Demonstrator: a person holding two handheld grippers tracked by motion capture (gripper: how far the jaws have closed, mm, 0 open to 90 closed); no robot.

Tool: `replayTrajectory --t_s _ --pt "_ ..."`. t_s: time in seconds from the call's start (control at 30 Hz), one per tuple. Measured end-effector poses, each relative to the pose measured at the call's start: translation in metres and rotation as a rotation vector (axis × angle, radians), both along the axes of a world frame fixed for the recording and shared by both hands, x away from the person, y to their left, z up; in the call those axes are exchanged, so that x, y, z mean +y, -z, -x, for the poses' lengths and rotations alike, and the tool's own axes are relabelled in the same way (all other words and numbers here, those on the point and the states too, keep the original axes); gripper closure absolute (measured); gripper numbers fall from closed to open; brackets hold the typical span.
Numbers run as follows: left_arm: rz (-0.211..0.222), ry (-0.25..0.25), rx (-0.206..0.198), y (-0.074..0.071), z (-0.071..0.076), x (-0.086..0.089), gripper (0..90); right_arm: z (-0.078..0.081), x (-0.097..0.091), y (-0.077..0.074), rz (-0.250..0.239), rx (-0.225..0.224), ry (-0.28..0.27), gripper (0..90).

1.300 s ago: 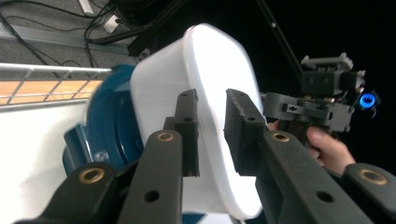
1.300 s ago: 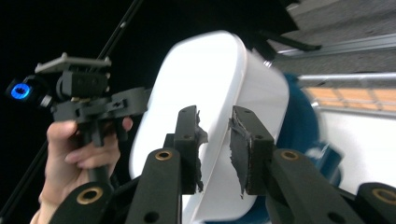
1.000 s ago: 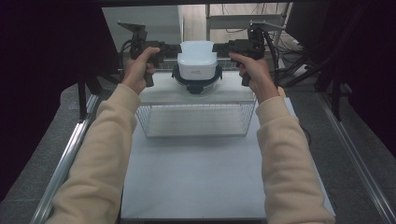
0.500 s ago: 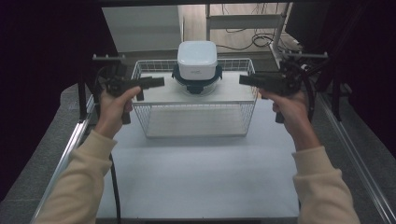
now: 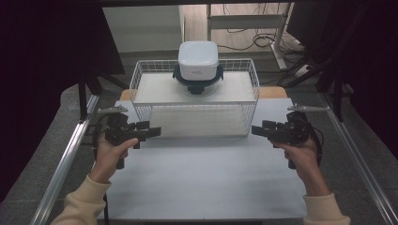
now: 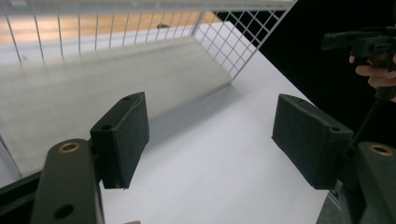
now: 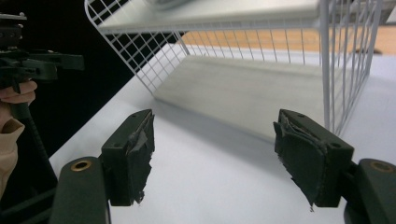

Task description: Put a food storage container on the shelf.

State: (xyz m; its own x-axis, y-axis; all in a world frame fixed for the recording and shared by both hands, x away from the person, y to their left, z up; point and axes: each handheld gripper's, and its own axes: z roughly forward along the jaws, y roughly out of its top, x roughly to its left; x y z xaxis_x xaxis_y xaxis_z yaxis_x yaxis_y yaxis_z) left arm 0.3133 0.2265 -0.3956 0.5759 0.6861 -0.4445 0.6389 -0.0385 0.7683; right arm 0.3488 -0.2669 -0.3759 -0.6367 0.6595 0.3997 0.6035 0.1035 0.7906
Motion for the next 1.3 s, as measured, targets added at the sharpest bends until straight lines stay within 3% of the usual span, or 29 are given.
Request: replayTrajectory --t_s 0.13,0.37,0.67,0.93,1.03,1.3 --pt "0.002 -0.001 0.017 0.012 0.004 0.000 27.2 0.005 -0.002 0.011 -0.002 0.012 -0.002 28.1" --pt "-0.041 0.004 0.038 0.033 0.013 -0.003 27.7 0.016 -0.001 0.028 0.028 0.028 -0.015 28.1" --pt "-0.099 -0.005 0.063 0.061 0.025 -0.001 28.0 0.031 -0.001 0.061 0.110 0.087 -0.013 28.2" --pt "-0.187 -0.002 0.091 0.085 0.034 -0.006 28.1 0.039 -0.005 0.089 0.174 0.131 0.002 28.1" --pt "-0.231 -0.002 0.080 0.089 0.035 -0.009 27.7 0.040 -0.003 0.095 0.198 0.130 -0.003 27.7" --pt "-0.235 0.001 0.066 0.089 0.036 -0.012 27.5 0.043 0.002 0.095 0.225 0.102 -0.010 25.5"
